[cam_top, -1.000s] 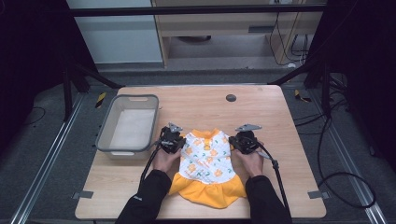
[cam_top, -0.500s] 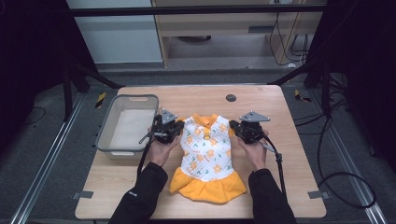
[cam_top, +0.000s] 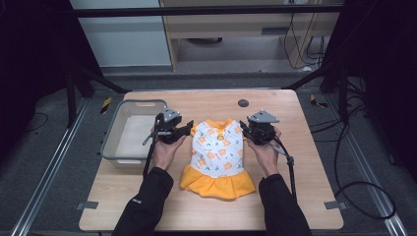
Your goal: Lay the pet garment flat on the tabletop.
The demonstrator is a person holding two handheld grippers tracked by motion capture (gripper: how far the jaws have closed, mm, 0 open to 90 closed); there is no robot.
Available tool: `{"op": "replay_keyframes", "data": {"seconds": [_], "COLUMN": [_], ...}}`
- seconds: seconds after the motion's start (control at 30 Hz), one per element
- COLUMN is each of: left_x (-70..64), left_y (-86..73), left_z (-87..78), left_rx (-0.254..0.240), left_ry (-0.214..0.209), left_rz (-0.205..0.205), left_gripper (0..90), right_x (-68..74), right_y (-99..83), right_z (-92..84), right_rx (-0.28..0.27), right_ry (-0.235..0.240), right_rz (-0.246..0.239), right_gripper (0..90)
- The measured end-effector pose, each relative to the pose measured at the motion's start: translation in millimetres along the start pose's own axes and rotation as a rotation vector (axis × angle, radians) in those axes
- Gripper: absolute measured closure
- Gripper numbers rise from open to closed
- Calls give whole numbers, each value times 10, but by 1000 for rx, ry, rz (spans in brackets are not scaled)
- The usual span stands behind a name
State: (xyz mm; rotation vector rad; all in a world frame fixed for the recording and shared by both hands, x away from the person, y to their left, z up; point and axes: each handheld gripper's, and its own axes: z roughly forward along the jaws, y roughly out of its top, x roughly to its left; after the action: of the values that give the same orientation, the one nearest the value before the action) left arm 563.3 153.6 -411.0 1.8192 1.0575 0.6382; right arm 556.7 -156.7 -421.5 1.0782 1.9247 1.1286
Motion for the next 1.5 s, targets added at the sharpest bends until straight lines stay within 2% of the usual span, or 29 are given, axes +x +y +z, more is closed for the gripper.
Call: {"op": "replay_keyframes", "data": {"seconds": [0.1, 0.17, 0.2, 0.43, 0.57, 0.73, 0.93, 1.13, 1.3, 1.4, 1.5], "left_x": [-54, -93, -108, -197, -227, -215, -220, -258, -331, -367, -392], "left_y": [-15, -43, -58, -249, -441, -673, -901, -1058, -1156, -1192, -1218], "left_z": [-164, -276, -312, -600, -750, -862, -935, -900, -826, -783, -743], "left_rx": [-7, 11, 10, 50, 69, 86, 132, 191, 257, 290, 321], "left_ry": [-33, -52, -60, -129, -162, -157, -169, -181, -196, -183, -196], "left_rz": [26, 59, 61, 88, 83, 50, 43, 38, 47, 73, 80], "left_gripper": [444, 427, 424, 412, 419, 439, 455, 499, 552, 573, 608], "right_x": [-18, -22, -19, 66, 135, 163, 234, 344, 463, 495, 509], "right_y": [60, 74, 69, -75, -221, -428, -704, -940, -1080, -1134, -1185], "right_z": [-174, -287, -355, -667, -832, -988, -1100, -1142, -1080, -1024, -975], "right_rx": [-29, -39, -39, -6, 20, 32, 88, 150, 206, 228, 261], "right_ry": [29, 47, 57, 121, 150, 182, 214, 246, 262, 257, 260], "right_rz": [8, 12, 14, 13, 11, 56, 79, 72, 49, 47, 48], "right_gripper": [598, 583, 576, 557, 554, 560, 564, 563, 566, 575, 595]}}
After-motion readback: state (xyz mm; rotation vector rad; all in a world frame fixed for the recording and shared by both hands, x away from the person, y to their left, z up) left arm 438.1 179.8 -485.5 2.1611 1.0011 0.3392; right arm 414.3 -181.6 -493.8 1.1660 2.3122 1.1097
